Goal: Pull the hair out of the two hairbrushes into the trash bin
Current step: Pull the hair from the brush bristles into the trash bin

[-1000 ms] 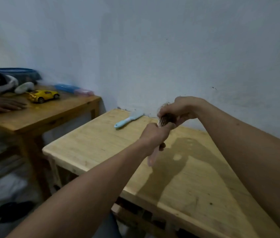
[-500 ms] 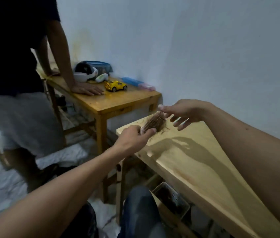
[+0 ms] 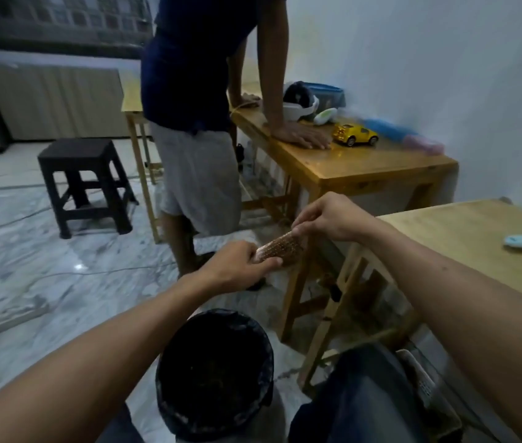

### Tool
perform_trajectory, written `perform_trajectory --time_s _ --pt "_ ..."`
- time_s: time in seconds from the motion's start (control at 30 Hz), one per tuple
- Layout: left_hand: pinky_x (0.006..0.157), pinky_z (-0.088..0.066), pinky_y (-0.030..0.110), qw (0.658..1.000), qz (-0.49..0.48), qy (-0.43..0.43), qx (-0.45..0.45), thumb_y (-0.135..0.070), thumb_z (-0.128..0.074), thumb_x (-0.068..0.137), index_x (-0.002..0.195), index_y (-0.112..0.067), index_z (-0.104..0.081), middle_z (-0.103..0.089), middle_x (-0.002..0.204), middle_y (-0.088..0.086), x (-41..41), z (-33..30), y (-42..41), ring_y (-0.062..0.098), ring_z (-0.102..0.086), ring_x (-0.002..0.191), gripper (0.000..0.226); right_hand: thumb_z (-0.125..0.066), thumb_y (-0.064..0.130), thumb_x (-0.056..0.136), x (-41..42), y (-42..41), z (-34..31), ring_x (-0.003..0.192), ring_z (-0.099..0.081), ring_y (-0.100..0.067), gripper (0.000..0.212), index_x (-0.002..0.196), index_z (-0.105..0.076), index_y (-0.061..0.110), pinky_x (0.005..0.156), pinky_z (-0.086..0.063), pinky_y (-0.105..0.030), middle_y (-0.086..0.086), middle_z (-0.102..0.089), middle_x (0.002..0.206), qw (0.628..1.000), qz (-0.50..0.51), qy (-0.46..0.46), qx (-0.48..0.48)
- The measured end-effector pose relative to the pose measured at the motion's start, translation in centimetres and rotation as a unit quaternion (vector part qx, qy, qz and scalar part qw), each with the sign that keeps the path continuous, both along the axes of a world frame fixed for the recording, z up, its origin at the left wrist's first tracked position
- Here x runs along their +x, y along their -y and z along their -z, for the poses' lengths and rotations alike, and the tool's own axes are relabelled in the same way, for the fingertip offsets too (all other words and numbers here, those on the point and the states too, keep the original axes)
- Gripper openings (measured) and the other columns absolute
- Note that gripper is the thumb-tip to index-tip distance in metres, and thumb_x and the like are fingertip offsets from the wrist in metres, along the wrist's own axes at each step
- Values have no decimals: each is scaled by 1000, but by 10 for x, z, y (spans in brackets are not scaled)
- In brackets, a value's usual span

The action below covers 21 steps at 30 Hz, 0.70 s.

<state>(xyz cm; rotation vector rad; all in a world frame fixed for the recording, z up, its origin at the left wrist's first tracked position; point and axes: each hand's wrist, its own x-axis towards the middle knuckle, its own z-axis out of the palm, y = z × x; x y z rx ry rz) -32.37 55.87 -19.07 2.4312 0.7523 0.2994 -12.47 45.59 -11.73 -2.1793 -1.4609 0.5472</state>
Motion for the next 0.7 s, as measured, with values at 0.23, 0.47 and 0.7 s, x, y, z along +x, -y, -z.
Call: perform_trajectory --time_s 0.23,0.47,0.7 --pt "52 -39 34 996 -34 -71 47 -65 -57 87 68 -25 -50 -54 63 -6 -57 52 -18 16 -55 59 45 -80 29 88 -28 -42 59 75 -64 -2 9 92 -83 21 61 -46 -14 11 -74 82 999 -11 -18 -38" --pt "52 -33 33 987 -58 -122 90 -66 -49 91 79 -23 -45 -45 65 -4 -103 99 -21 21 -49 60 44 -78 32 90 -34 -62 113 78 -72 -15 17 86 -81 16 64 -61 -28 -2 -77 88 994 47 -19 -95" --pt "51 -33 33 984 -76 -148 58 -67 -48 91 68 -28 -35 -46 62 -5 -141 119 -26 16 -46 54 47 -64 38 99 -35 -72 125 97 -67 -32 30 97 -73 10 84 -54 -43 -10 -70 102 973 164 107 -120"
